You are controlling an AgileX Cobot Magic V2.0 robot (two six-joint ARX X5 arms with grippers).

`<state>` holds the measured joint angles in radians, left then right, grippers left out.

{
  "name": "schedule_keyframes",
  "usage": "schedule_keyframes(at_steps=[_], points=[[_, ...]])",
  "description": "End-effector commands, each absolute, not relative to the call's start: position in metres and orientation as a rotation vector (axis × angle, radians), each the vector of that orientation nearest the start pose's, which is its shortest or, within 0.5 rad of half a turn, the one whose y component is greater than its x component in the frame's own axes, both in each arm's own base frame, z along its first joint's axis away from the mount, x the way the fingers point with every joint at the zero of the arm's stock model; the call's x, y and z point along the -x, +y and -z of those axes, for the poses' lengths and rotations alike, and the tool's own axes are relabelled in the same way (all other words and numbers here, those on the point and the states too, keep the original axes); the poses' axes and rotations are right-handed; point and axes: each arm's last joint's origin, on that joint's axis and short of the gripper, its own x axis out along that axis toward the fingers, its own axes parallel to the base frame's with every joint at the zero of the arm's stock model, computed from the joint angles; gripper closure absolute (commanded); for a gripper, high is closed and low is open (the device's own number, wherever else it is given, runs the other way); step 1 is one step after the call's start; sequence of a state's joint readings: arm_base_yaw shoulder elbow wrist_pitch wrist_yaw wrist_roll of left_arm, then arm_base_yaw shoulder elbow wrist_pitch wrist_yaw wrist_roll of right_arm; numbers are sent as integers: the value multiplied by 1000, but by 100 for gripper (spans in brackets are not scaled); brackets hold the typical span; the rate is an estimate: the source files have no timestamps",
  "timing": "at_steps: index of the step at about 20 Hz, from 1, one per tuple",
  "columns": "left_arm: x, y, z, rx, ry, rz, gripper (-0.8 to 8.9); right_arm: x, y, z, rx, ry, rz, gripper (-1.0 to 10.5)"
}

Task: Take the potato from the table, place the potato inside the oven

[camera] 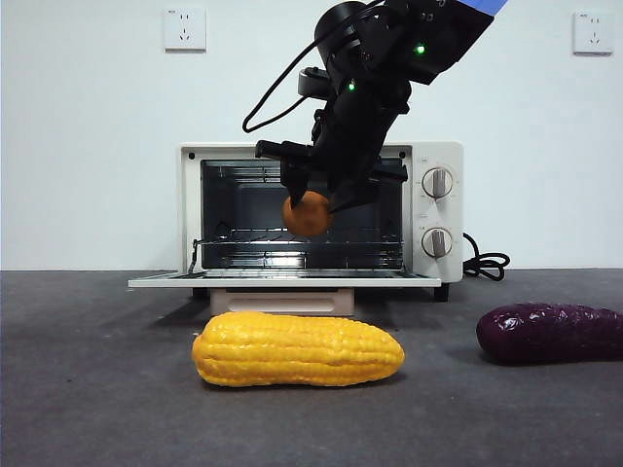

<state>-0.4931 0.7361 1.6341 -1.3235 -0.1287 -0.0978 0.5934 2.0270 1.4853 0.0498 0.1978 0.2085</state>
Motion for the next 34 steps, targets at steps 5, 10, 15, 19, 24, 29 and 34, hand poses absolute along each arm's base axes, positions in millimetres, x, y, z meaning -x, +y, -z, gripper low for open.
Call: schedule_keyframes(at_steps=[5, 10, 15, 19, 24, 29, 34], points=[[-18, -6, -469, -32, 424, 333, 819, -388, 256, -213, -2, 510, -362, 363], [-18, -6, -469, -32, 424, 333, 819, -381, 256, -222, 20, 555, -369, 361], [-18, -6, -469, -32, 424, 333, 819, -362, 248, -257, 31, 575, -373, 361], [-20, -6, -469, -41, 427, 334, 819, -326, 235, -288, 92, 693, -386, 375], [-31, -12, -469, -144, 443, 353, 819, -257, 211, -345, 158, 773, -435, 390], [-51, -23, -468, -172, 503, 354, 819, -167, 164, -404, 171, 741, -475, 513], [-72, -34, -465, -159, 569, 342, 819, -89, 92, -436, 94, 669, -476, 620]])
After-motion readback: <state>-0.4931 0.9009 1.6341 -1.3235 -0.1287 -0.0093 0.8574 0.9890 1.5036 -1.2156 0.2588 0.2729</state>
